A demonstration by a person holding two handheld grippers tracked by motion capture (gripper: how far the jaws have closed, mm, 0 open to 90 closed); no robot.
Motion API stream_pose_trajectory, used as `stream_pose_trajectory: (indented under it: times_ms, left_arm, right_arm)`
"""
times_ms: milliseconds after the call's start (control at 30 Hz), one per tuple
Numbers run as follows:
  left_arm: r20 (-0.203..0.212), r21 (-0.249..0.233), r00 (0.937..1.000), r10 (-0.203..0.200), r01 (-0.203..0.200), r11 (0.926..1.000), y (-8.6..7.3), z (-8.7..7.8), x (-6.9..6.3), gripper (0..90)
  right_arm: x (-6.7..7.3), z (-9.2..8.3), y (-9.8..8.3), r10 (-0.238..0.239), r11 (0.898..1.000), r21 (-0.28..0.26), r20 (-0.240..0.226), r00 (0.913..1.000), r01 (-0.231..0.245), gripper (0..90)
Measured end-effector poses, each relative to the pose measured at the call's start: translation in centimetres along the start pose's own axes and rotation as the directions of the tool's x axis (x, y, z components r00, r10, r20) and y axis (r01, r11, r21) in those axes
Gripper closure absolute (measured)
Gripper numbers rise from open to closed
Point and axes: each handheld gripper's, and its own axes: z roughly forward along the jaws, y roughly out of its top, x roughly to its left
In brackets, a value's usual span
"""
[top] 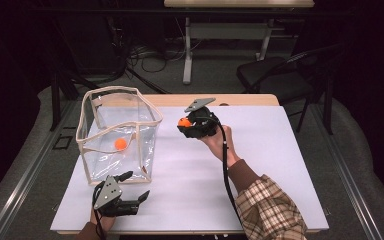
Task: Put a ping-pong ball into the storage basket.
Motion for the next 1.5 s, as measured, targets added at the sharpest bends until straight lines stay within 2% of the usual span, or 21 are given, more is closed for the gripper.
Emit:
stream_pose_trajectory:
  times_ms: [1033, 1500]
  left_arm:
    - [0.000, -0.001, 1.0000, 0.000, 0.000, 1.0000, 0.0, 0.0, 0.0, 15.9]
    - [0.001, -0.001, 1.0000, -0.001, 0.001, 1.0000, 0.0, 0.0, 0.0, 15.9]
  right_arm:
    - [0.0, -0.3, 2.7, -0.023, 0.999, -0.026, -0.008, 0.9997, 0.023, 51.0]
    - [0.0, -0.1, 3.3, -0.023, 0.999, -0.034, -0.011, 0.9997, 0.023, 51.0]
